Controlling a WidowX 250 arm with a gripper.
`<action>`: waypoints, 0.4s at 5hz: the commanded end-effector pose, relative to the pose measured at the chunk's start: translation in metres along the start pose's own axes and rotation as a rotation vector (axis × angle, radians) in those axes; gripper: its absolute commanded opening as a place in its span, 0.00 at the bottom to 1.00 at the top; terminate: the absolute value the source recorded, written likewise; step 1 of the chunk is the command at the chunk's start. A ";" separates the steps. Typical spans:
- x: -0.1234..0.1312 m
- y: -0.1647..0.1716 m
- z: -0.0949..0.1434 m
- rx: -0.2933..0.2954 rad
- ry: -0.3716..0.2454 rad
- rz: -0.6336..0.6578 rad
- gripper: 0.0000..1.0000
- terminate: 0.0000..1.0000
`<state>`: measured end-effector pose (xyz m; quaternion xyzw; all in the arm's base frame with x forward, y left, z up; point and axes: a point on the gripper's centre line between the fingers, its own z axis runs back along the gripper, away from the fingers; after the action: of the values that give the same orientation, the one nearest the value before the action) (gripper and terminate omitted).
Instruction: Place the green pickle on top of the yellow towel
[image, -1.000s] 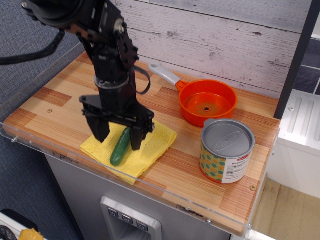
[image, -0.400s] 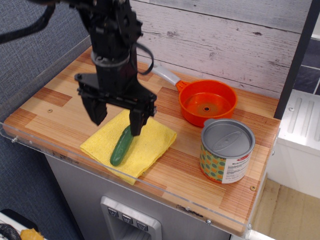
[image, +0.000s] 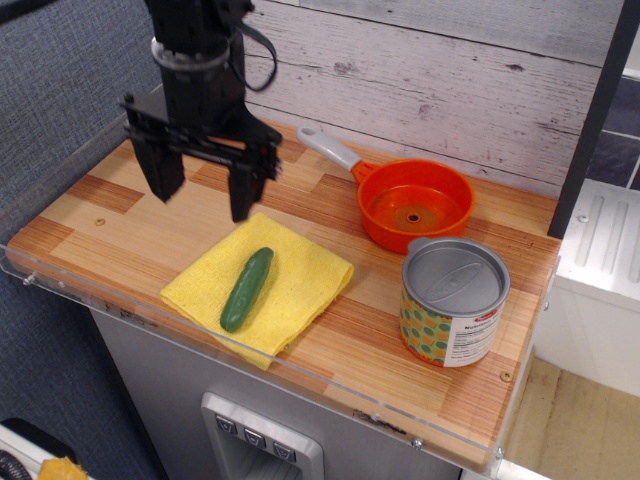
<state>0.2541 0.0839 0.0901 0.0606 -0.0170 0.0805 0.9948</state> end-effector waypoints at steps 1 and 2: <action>0.021 0.054 0.006 -0.005 -0.031 0.039 1.00 0.00; 0.029 0.074 0.004 -0.007 -0.044 0.091 1.00 0.00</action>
<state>0.2793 0.1567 0.0885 0.0507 -0.0240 0.1213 0.9910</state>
